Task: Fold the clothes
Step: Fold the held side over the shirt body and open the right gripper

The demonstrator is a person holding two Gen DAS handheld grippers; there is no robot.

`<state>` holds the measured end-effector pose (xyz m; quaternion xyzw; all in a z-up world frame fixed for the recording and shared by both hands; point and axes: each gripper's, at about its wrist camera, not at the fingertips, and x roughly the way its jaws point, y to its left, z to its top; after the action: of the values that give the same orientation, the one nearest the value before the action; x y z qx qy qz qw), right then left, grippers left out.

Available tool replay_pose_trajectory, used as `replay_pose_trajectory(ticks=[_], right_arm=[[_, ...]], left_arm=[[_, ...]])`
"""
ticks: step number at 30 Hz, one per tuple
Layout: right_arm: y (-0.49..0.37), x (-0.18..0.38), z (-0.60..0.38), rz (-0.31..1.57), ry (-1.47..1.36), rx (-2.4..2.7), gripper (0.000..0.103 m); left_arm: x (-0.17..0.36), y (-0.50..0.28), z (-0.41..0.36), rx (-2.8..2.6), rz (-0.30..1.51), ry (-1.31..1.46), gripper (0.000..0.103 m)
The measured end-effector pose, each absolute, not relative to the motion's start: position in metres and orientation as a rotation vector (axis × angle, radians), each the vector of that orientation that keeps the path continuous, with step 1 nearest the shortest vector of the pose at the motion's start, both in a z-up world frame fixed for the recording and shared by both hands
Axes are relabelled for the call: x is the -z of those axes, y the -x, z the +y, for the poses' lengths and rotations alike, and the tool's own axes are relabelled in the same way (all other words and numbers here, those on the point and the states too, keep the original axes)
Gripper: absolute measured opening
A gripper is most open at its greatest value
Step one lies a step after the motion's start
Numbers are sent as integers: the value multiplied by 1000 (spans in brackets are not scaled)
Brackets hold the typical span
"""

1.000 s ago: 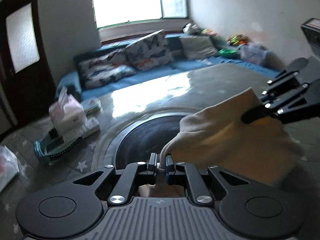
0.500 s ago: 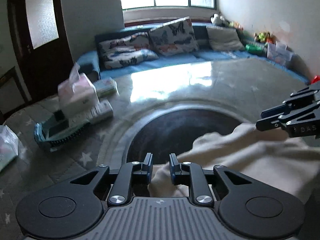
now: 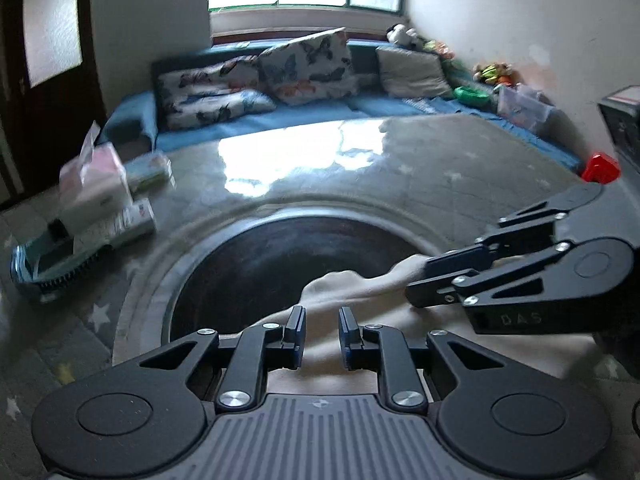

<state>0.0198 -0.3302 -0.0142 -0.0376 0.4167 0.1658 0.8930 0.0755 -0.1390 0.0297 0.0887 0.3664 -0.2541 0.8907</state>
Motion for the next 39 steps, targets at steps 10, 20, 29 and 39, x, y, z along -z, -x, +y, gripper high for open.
replay_pose_trajectory(ticks=[10, 20, 29, 39], right_arm=[[-21, 22, -329, 879, 78, -335, 24], [16, -7, -344, 838, 103, -375, 24], [67, -11, -349, 833, 141, -404, 24], [97, 6, -363, 840, 112, -376, 25]], left_arm=[[-19, -78, -137, 500, 780, -185, 20], [-47, -31, -131, 570, 679, -211, 20], [-40, 16, -132, 670, 655, -264, 20], [-18, 30, -123, 676, 680, -261, 20]])
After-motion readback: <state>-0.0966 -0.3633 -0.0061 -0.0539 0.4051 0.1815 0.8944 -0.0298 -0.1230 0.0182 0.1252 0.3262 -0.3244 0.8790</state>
